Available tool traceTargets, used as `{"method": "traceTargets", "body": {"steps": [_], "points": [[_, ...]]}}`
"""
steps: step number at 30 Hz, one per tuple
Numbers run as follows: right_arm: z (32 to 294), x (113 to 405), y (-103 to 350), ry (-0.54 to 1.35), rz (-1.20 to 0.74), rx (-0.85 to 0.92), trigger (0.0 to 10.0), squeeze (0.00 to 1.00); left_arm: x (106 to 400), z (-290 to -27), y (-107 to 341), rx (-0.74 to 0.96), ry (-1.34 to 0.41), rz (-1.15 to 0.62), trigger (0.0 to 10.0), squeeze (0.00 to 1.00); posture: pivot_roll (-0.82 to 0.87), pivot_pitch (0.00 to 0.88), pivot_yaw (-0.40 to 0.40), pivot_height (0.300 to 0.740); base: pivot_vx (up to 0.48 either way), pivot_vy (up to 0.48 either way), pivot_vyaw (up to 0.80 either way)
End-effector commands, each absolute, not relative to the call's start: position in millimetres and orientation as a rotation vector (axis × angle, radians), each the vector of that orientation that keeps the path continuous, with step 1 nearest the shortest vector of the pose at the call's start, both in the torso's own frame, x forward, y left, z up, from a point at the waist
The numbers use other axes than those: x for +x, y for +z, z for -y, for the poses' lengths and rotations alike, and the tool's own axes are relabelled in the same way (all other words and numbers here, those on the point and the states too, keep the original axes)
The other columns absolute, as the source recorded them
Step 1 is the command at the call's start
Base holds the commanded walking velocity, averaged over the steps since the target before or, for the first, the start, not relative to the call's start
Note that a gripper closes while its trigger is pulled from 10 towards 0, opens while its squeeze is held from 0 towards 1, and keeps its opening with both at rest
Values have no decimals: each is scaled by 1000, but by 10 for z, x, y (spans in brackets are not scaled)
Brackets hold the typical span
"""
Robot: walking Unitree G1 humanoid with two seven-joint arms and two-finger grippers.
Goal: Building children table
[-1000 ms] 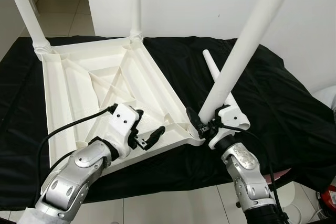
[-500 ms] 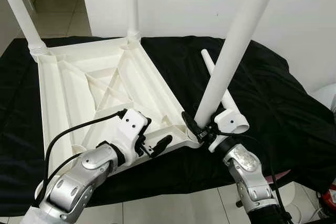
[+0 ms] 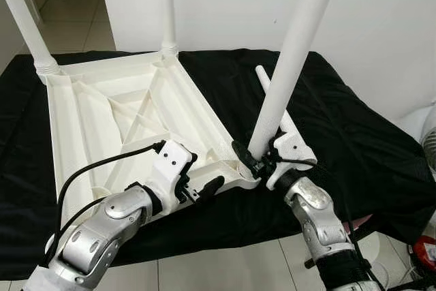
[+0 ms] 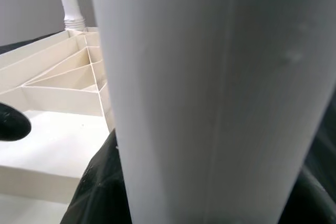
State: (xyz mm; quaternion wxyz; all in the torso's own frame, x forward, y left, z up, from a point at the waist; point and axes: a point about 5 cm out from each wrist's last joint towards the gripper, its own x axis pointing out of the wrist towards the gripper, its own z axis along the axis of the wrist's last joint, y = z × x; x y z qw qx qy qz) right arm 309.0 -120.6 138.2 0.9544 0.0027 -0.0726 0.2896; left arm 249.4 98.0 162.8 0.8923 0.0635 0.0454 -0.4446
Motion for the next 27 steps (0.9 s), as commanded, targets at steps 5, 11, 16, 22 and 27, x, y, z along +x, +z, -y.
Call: {"method": "traceTargets", "body": {"steps": [5, 11, 16, 22, 27], "points": [[1351, 3080, 993, 473, -65, 85, 10000, 0, 2421, -928, 1651, 135, -1059, -98, 10000, 0, 25, 113, -52, 740, 0, 0, 0], [1358, 3080, 968, 435, -76, 107, 10000, 0, 2422, -931, 1649, 133, -1053, -100, 10000, 0, 26, 107, -55, 740, 0, 0, 0], [1324, 3014, 960, 444, -24, 88, 10000, 0, 2429, -929, 1656, 128, -1047, -95, 10000, 0, 28, 101, -59, 740, 0, 0, 0], [1331, 2921, 1007, 451, 74, -62, 10000, 0, 2431, -934, 1646, 143, -1046, -91, 10000, 0, 26, 95, -65, 740, 0, 0, 0], [1354, 2928, 1032, 454, 65, -49, 10000, 0, 2440, -934, 1651, 141, -1048, -90, 10000, 0, 19, 93, -61, 740, 0, 0, 0]]}}
